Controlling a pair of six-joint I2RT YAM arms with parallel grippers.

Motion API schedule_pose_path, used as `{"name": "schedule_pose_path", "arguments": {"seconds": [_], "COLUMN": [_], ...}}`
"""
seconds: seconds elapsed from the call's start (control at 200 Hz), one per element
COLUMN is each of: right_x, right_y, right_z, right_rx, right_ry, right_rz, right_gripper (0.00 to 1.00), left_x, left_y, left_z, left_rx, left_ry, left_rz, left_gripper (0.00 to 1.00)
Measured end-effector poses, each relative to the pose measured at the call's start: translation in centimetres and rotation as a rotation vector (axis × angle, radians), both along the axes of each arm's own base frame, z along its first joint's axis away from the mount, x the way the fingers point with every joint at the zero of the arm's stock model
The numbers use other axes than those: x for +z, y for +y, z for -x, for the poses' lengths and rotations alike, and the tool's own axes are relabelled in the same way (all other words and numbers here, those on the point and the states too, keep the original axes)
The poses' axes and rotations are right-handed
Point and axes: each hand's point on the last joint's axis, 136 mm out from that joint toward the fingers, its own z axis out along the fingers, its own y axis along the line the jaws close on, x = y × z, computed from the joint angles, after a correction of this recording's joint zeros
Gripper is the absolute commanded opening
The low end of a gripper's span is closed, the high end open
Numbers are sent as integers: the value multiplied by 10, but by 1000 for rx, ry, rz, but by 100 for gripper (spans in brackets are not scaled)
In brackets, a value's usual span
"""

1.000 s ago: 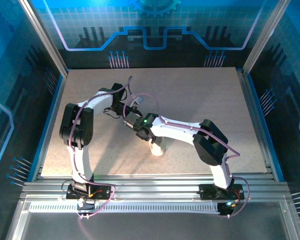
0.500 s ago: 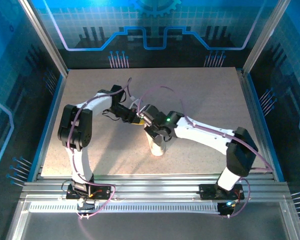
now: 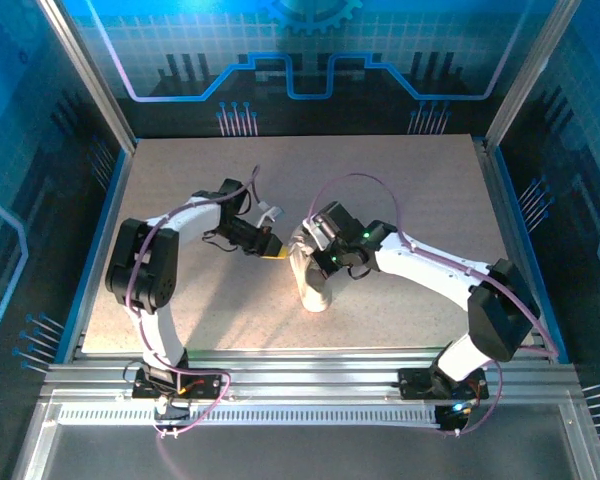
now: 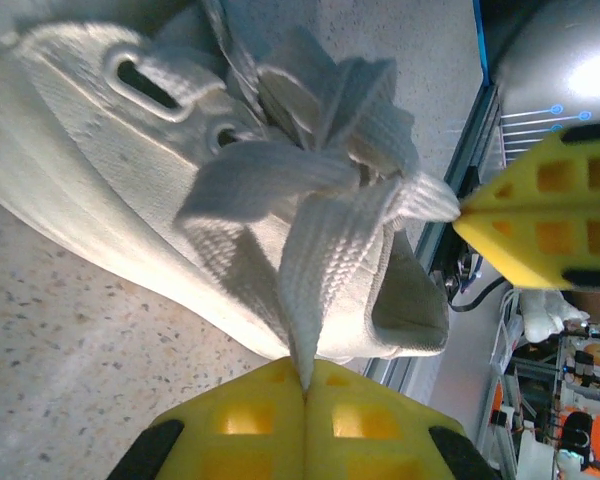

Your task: Tie the shoes

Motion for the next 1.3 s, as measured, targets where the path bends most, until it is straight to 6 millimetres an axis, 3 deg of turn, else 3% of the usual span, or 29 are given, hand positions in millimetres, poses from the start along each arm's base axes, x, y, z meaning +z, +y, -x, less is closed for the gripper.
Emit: {"name": "schedule_pose_path", "arguments": {"seconds": [0.55,0.665,0.836,1.001,1.151,1.301], "right_x": [-13,-25,-45,-52,-50,-49], "right_y": [-34,-37,-45,-41,-38,-37], "right_z": [-4,4,8,10,9,8], "right_rx": [-44,-28,-29,9,35,54], "right_ry": [78,111,173,190,175,164], "right_rz": [-80,-86,-75,-81,-88,-89], "right_gripper": [0,0,0,0,10,28], "left_x": [1,-6,-11,14,48,58], "left_y": [-24,-28,-24,-17,-5,17], "left_z": [42,46,55,57,49,28], "left_rx": [6,25,52,60,89,147], "left_ry": [-98,-127,-179,-315,-457,-504], "left_rz": [-72,-92,-115,-100,-65,-72], "left_gripper": [7,24,39,49,51,49]}}
